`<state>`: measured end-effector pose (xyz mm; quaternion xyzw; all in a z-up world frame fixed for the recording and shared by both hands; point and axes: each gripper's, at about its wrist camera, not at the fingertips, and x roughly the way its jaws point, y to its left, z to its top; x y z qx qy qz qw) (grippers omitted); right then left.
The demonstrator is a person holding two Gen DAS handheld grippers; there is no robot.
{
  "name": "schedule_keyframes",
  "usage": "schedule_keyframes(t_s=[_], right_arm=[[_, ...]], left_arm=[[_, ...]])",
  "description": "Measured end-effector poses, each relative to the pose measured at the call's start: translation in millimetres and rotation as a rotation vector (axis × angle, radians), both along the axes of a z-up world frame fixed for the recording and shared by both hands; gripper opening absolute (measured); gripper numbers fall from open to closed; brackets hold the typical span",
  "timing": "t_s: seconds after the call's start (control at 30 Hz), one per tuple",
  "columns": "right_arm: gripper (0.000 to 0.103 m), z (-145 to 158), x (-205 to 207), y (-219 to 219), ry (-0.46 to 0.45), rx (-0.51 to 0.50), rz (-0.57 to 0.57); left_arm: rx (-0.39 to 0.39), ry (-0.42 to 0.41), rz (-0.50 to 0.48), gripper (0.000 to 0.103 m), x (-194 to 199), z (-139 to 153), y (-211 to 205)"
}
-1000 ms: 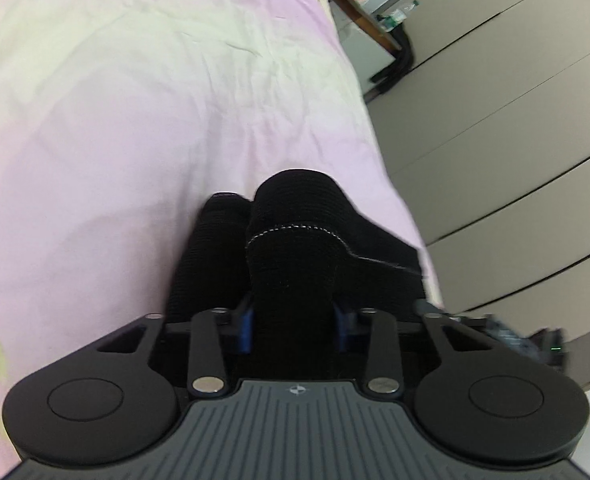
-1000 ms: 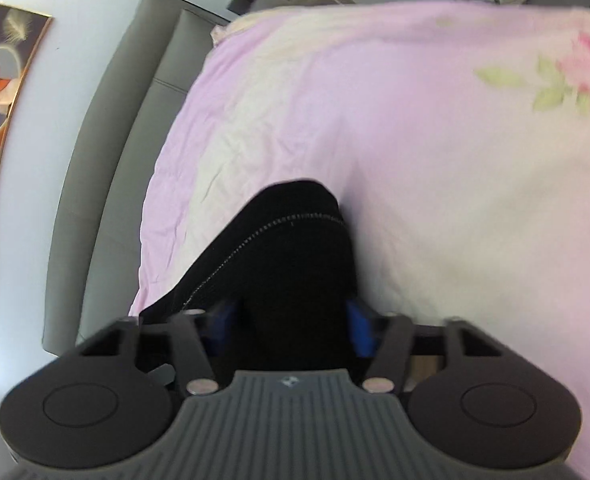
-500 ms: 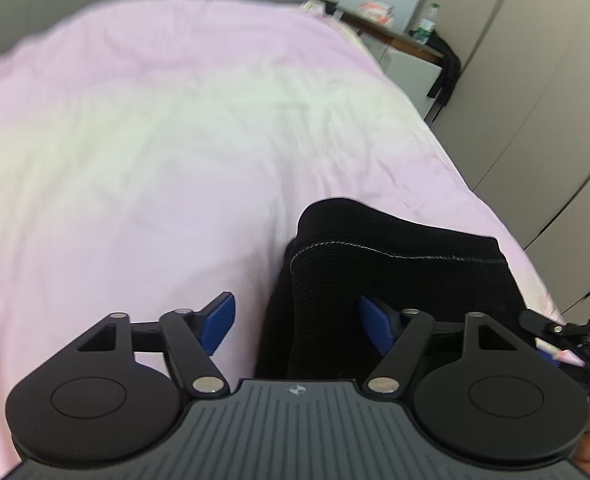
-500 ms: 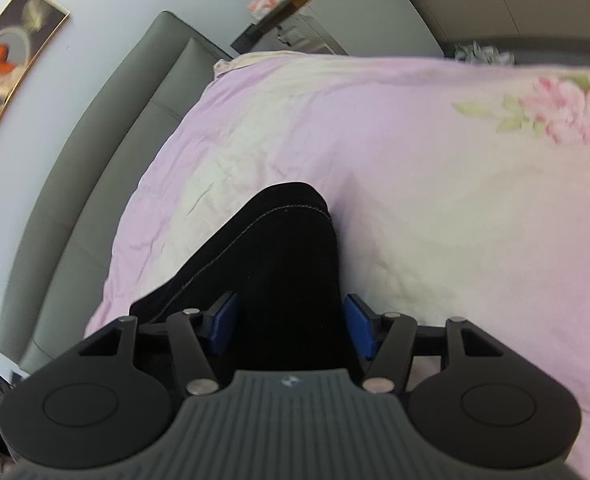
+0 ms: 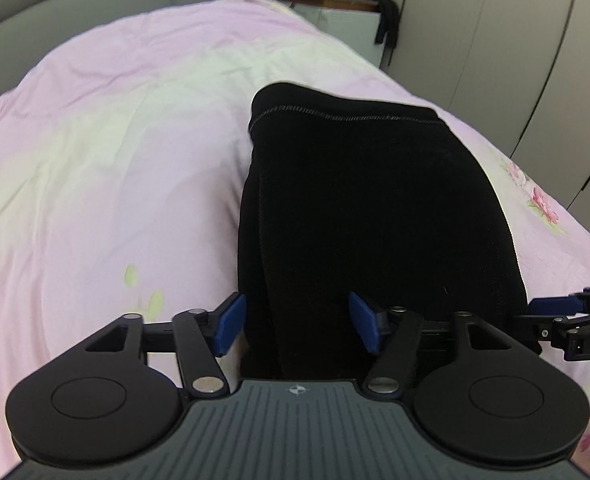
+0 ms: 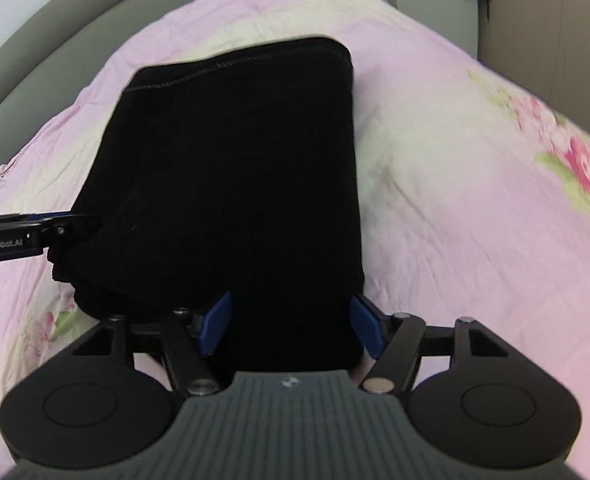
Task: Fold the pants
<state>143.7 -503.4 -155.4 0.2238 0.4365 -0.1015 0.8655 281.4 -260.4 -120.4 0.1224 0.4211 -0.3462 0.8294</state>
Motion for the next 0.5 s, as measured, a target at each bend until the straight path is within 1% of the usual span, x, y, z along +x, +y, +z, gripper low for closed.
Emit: schedule_keyframes(t_s=[0.03, 0.07, 0.13, 0.17, 0.2, 0.23, 0.27, 0.33, 0.37, 0.4, 0.43, 0.47, 0.5], right_arm=[[0.063, 4.1, -2.8, -1.1, 0.025, 0.004, -0.007], [0.063, 10.7, -6.1, 0.4, 0.041, -0.017, -0.015], [0.066, 30.4, -17.6, 8.9, 0.040, -0.096, -0.031], [0.073, 40.6, -23.5, 13.6, 0.028, -0.125, -0.040], [0.081, 53.3, -31.5, 19.5, 0.001, -0.146, -0.050], [0.083, 65.1, -40.1, 26.1, -0.035, -0.155, -0.055], [0.084, 75.5, -47.1, 32.0, -0.072, -0.155, -0.056], [0.084, 96.7, -59.4, 45.7, -0.145, -0.142, -0.054], [0.084, 109.7, -66.6, 53.3, -0.198, -0.138, -0.057], [0.084, 121.7, -73.0, 60.6, -0.244, -0.126, -0.046], [0.084, 133.8, -78.0, 67.7, -0.295, -0.076, -0.030], [0.087, 145.1, -86.8, 68.8, -0.355, 0.032, -0.019], [0.093, 151.9, -95.0, 66.8, -0.410, 0.167, -0.012]], left_arm=[[0.020, 0.022, 0.014, 0.079, 1.4, 6.7, 0.6], [0.029, 0.047, 0.033, 0.079, -0.3, 13.5, 3.2], [0.014, 0.089, 0.068, 0.082, -3.9, 29.2, 9.9], [-0.002, 0.095, 0.087, 0.088, -9.6, 38.0, 14.0], [-0.025, 0.079, 0.100, 0.093, -17.3, 48.0, 18.2], [-0.049, 0.040, 0.113, 0.095, -26.8, 59.0, 22.4], [-0.069, -0.016, 0.126, 0.103, -38.0, 71.0, 26.1], [-0.115, -0.118, 0.135, 0.103, -59.6, 94.6, 34.1], [-0.144, -0.151, 0.134, 0.103, -68.4, 107.8, 39.0], [-0.165, -0.174, 0.137, 0.103, -75.7, 120.2, 44.3], [-0.181, -0.198, 0.146, 0.103, -82.2, 133.5, 50.1], [-0.189, -0.219, 0.159, 0.103, -87.0, 144.8, 56.1], [-0.183, -0.232, 0.175, 0.103, -92.0, 154.2, 61.3]])
